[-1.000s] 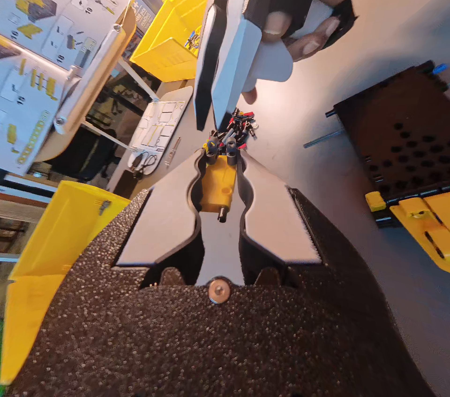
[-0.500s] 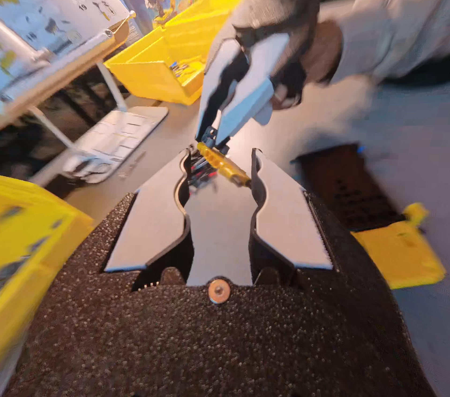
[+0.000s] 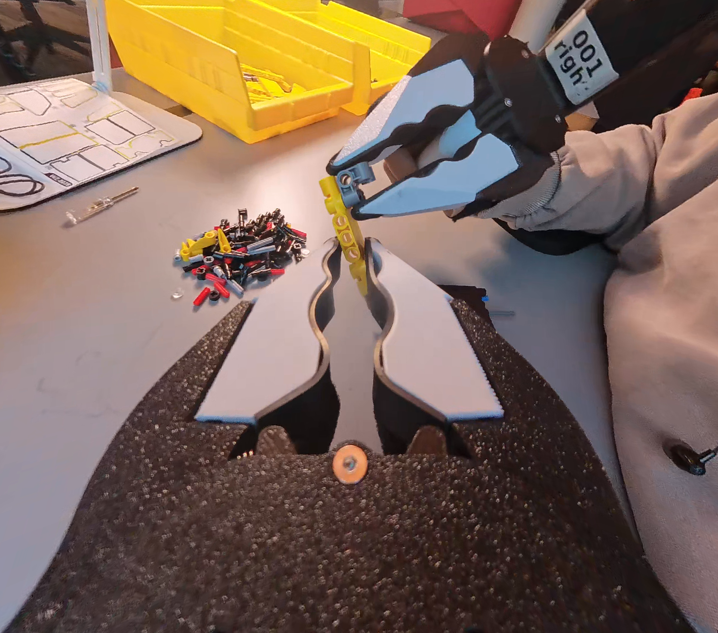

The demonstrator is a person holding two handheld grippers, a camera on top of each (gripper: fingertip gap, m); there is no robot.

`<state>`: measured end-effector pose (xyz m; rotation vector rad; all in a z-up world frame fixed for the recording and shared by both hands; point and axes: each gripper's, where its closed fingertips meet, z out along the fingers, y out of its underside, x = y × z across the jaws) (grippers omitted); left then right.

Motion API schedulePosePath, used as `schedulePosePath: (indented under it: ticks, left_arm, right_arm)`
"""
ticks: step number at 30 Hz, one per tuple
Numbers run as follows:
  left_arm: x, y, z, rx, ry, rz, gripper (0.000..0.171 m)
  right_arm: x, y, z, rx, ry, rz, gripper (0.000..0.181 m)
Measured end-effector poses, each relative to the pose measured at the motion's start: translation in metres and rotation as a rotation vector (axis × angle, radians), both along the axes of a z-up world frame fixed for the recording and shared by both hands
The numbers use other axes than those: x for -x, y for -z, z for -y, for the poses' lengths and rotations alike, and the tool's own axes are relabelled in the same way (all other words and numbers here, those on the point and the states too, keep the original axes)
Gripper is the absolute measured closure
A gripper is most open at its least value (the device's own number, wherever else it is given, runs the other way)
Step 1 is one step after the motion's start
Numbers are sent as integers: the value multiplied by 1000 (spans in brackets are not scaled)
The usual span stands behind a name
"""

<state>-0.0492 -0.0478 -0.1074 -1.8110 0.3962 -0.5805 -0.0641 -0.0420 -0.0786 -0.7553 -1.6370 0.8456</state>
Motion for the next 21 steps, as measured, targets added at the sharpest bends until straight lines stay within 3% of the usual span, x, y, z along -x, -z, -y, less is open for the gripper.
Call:
schedulePosePath:
  ticks: [7,14,21]
  left_arm:
    - [-6,-1,4,65,66,195,163]
    - [-1,0,-3,88,50,253,165]
    - [-5,-4,-5,156,141,496,165]
  right_arm:
    - [0,2,4,-55,-20,-14,167]
    - [3,6,5,-97,10,16,167]
    - [0,2,8,-351,79,-44,169]
